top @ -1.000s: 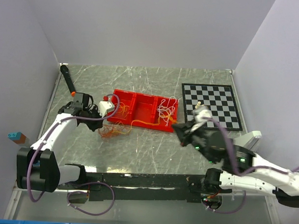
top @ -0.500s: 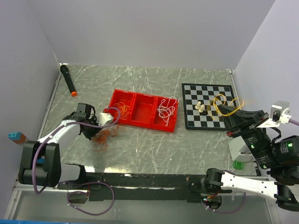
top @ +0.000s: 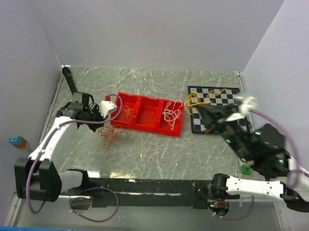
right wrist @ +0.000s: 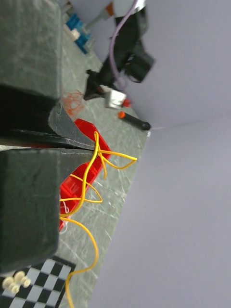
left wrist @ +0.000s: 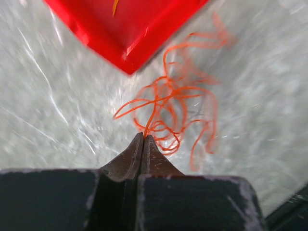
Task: Untangle the cables
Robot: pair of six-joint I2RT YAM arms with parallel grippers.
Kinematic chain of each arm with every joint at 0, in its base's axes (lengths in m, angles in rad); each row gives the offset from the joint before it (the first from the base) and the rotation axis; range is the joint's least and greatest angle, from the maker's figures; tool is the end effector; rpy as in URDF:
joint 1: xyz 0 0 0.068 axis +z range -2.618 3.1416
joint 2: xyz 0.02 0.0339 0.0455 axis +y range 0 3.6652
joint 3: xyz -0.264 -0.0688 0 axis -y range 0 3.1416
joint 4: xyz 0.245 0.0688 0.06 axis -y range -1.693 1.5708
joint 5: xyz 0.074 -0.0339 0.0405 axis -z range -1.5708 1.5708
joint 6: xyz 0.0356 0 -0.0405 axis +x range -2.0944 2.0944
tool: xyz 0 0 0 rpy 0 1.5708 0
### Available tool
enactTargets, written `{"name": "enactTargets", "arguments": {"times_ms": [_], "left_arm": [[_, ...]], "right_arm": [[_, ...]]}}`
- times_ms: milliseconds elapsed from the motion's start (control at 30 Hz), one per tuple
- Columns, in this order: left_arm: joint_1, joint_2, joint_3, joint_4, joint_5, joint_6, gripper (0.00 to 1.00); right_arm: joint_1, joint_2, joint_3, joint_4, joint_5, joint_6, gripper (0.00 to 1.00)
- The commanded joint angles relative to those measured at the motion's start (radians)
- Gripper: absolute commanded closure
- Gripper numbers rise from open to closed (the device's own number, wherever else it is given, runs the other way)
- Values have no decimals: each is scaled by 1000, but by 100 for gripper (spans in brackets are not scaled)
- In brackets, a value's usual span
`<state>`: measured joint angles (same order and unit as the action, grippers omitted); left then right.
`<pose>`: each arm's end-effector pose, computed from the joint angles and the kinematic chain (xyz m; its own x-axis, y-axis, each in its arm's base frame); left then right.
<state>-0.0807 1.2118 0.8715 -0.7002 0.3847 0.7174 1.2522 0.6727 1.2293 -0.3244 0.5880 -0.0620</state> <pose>0.2305 -0.0320 0.2432 -0.4744 0.6497 -0.5940 0.7642 0.6389 0.0886 0.0472 0.0799 0.4822 0.1104 0.1702 -0.9792 -0.6154 0.7853 0.0671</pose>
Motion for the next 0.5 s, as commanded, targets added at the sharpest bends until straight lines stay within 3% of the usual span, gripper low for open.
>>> {"name": "enactTargets", "arguments": {"times_ms": [0,167,467], "left_arm": [[4,-75,106,-192,207,20,99],[4,-141,141,-284,258,66,99],[4,-187,178,-366,286,94,99]], "right_arm": [[-34,160,48,85,-117,19,100],[-241,336,81,134,-408,155,100],[-385,769,294,177,-663,217,100]]}}
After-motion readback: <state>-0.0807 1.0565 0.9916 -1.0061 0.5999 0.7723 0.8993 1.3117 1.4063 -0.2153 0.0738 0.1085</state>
